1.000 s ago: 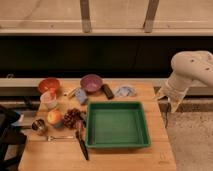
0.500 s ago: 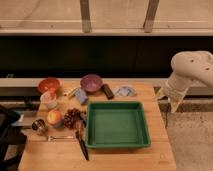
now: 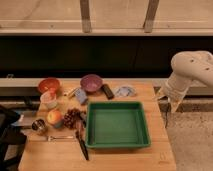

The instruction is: Wipe purple bowl with towel

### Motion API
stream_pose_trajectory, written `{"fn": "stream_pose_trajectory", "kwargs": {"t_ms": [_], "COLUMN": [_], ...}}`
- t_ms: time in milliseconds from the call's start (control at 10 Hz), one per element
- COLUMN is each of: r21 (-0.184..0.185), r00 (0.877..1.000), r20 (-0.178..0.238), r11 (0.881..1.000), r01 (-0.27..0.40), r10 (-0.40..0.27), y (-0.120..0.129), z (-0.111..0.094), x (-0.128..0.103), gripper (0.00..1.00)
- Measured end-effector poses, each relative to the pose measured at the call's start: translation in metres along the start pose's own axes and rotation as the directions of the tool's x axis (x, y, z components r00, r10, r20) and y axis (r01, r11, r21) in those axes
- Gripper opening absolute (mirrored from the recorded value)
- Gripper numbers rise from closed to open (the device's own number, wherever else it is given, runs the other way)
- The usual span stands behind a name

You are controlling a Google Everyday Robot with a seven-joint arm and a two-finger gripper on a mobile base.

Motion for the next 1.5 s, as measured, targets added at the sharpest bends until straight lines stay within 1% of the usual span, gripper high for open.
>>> {"fn": "stream_pose_trajectory", "kwargs": {"t_ms": [700,800,900,1000,1100,1200,1300,1400,1500], "r21": [0.001,0.002,-0.020,-0.058,-0.120,-0.160,-0.190,-0.218,-0.231], "r00": [1.000,1.000,0.999,0.996,0.987,0.977,0.966,0.950,0.943], "r20": [0.000,0.009,0.044,0.091,0.154,0.200,0.236,0.269,0.279], "r11": [1.000,1.000,1.000,0.998,0.991,0.981,0.969,0.951,0.940], "r01": [0.001,0.003,0.010,0.026,0.066,0.111,0.156,0.221,0.252], "r10": [-0.001,-0.003,-0.009,-0.021,-0.047,-0.078,-0.109,-0.159,-0.184], "y": [0.000,0.000,0.005,0.012,0.027,0.043,0.059,0.082,0.095], "z": [0.000,-0.001,-0.004,-0.011,-0.020,-0.024,-0.028,-0.032,-0.034], "x": [0.000,0.000,-0.003,-0.008,-0.018,-0.020,-0.019,-0.019,-0.017], "gripper": [0.65,0.65,0.65,0.65,0.65,0.65,0.65,0.65,0.65]}}
